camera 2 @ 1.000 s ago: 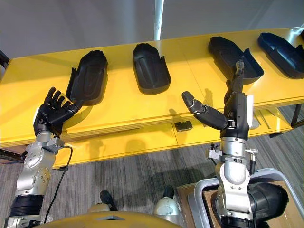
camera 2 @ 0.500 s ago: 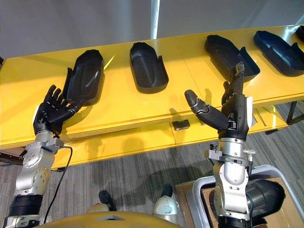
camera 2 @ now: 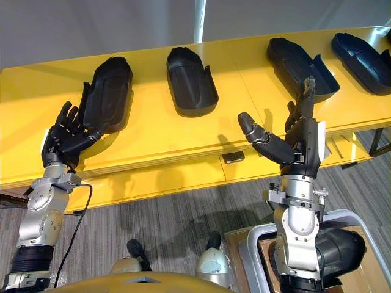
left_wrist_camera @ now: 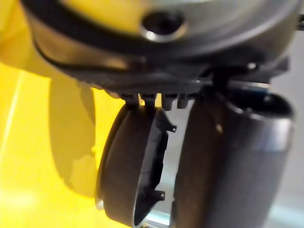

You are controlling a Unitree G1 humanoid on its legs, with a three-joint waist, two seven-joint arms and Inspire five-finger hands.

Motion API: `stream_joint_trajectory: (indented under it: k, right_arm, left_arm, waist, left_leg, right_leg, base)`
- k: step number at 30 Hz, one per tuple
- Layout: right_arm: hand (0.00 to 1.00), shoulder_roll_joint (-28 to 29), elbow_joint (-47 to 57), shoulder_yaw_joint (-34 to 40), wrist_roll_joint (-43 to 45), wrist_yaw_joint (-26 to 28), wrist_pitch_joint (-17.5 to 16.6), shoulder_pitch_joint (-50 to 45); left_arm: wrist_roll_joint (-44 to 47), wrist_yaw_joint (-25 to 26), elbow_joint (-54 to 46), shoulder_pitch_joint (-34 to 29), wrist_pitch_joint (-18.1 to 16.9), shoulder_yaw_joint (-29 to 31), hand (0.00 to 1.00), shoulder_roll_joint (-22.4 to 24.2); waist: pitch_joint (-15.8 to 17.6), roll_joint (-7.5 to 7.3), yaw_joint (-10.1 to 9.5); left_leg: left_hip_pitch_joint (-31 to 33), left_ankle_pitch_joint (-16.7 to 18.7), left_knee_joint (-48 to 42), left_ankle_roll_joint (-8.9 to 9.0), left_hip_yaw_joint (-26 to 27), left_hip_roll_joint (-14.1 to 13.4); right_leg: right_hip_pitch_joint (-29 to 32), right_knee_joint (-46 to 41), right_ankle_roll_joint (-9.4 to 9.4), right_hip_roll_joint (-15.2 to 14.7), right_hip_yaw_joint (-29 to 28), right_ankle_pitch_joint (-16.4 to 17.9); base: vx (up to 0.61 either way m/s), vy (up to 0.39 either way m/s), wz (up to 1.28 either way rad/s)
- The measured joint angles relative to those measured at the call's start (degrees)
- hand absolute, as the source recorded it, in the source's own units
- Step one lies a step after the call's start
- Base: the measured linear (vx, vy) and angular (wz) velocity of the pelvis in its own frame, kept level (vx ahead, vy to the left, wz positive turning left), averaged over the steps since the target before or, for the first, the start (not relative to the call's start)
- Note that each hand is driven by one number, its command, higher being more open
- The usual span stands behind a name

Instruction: Walk over and take three plastic housings, then place them on the shelf

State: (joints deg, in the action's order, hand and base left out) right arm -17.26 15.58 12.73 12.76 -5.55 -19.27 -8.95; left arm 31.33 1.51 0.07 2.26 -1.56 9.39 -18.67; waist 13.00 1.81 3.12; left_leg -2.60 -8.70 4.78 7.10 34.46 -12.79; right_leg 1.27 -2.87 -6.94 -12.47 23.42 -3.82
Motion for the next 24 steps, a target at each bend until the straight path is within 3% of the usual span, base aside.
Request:
stream_joint_trajectory:
  k: [24]
  right_arm:
    - [1.0,0.0,0.8,-0.1,0.1,-1.7,0.4,0.9]
  left_arm:
    - [-0.3,-3.0,0.0,0.1,0.9,-0.2,1.0,-2.2]
  waist:
    - [0.9,0.32,-0.09]
  left_leg:
    - [0.3,1.4,-1.9,0.05,0.0,-0.3]
  right_leg:
    - [-0.3,0.1,-0.01,-0.2,-0.1,0.0]
  base:
    - [0.0,0.0,0.0]
